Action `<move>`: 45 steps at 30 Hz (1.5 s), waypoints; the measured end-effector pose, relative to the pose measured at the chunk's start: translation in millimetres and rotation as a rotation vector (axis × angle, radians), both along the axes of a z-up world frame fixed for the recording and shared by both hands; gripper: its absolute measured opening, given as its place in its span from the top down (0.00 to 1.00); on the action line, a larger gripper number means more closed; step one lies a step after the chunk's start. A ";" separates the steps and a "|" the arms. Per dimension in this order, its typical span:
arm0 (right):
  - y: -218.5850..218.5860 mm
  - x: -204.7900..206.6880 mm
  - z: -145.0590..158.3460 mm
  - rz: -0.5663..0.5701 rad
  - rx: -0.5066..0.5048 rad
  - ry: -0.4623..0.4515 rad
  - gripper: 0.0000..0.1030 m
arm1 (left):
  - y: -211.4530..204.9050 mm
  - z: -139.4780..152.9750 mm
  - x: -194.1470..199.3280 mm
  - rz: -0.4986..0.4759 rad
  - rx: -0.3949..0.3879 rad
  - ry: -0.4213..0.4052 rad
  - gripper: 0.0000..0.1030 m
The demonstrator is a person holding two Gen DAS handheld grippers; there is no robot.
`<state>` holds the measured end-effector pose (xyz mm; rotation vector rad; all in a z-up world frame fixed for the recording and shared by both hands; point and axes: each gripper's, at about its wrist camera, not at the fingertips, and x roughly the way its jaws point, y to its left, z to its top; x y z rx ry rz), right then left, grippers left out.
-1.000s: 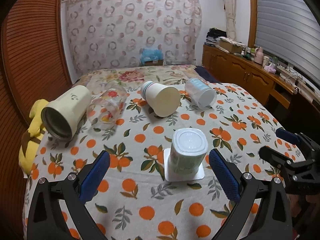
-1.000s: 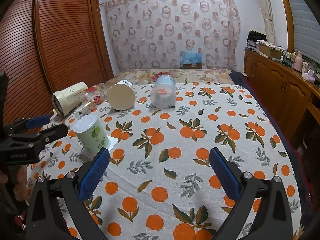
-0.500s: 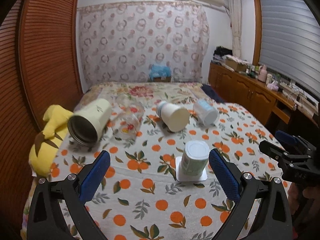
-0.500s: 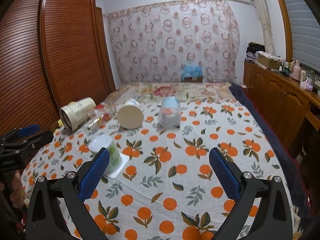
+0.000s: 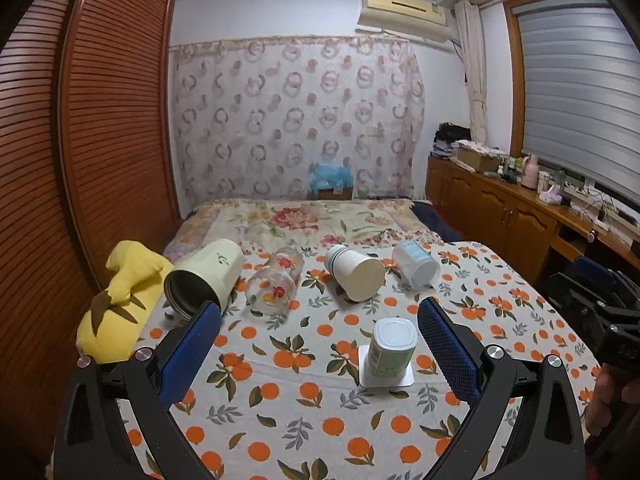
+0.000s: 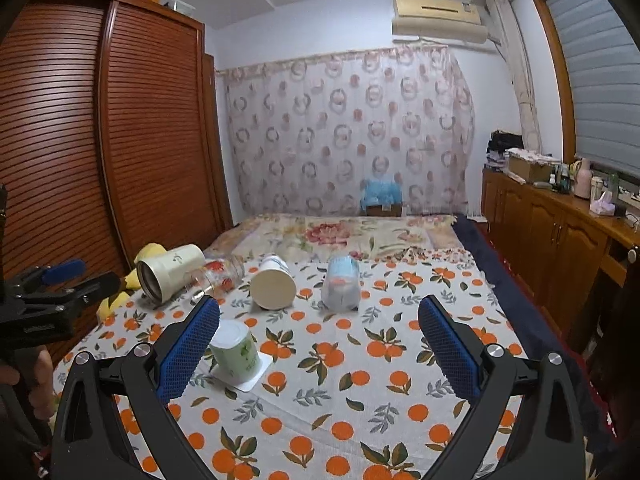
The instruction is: Flip cup upside down
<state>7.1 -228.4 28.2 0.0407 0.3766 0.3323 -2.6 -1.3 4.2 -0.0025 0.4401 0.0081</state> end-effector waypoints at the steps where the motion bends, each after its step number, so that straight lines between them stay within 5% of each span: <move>1: 0.0 -0.9 1.3 0.001 0.001 -0.002 0.03 | -0.1 0.1 -0.5 -0.001 0.000 -0.001 0.08; 45: 0.2 -2.2 2.8 0.002 0.003 -0.002 0.03 | -2.1 1.9 -4.7 0.000 0.001 -0.015 0.08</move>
